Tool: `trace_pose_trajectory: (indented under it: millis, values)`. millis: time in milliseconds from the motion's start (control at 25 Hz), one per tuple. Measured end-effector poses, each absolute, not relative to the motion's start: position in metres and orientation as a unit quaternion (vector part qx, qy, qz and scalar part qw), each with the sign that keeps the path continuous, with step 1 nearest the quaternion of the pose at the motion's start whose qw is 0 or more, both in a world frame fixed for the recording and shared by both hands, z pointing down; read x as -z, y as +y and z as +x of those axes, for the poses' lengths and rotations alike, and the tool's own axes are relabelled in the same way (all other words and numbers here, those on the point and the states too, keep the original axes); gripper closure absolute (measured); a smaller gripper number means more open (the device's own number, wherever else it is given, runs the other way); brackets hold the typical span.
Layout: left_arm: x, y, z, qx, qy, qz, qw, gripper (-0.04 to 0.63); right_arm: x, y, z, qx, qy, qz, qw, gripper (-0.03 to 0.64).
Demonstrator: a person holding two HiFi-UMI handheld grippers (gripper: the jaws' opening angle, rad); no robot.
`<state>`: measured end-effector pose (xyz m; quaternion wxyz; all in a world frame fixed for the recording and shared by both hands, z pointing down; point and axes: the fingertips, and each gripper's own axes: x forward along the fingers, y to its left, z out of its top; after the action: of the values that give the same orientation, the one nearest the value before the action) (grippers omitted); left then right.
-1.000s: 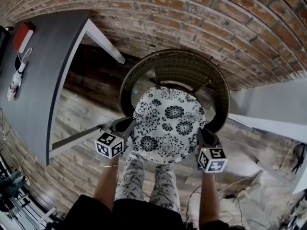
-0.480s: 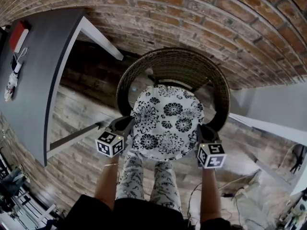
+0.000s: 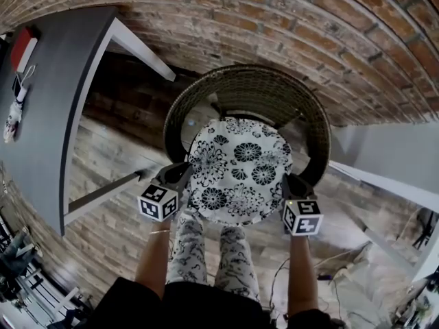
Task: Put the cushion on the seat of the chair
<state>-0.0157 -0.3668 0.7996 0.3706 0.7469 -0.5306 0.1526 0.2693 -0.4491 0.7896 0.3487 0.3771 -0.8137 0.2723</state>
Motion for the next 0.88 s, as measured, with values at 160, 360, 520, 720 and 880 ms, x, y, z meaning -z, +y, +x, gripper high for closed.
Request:
trace_pose_trajectory:
  millis: [160, 360, 520, 720, 880]
  values:
    - [-0.809, -0.367, -0.018, -0.163, -0.534, 0.743, 0.368, 0.575, -0.8, -0.451, 0.271, -0.27, -0.811, 0.376, 0.358, 0.606]
    - [-0.819, -0.368, -0.019, -0.169, -0.535, 0.738, 0.374, 0.575, -0.812, -0.454, 0.276, -0.268, -0.805, 0.38, 0.37, 0.604]
    - [-0.826, -0.37, -0.017, -0.171, -0.531, 0.737, 0.381, 0.575, -0.821, -0.455, 0.279, -0.27, -0.8, 0.38, 0.377, 0.604]
    - [-0.833, -0.373, -0.015, -0.177, -0.527, 0.737, 0.385, 0.575, -0.832, -0.454, 0.284, -0.277, -0.793, 0.381, 0.386, 0.604]
    - [-0.837, -0.37, -0.016, -0.183, -0.532, 0.73, 0.389, 0.575, -0.84, -0.449, 0.285, -0.284, -0.789, 0.377, 0.393, 0.603]
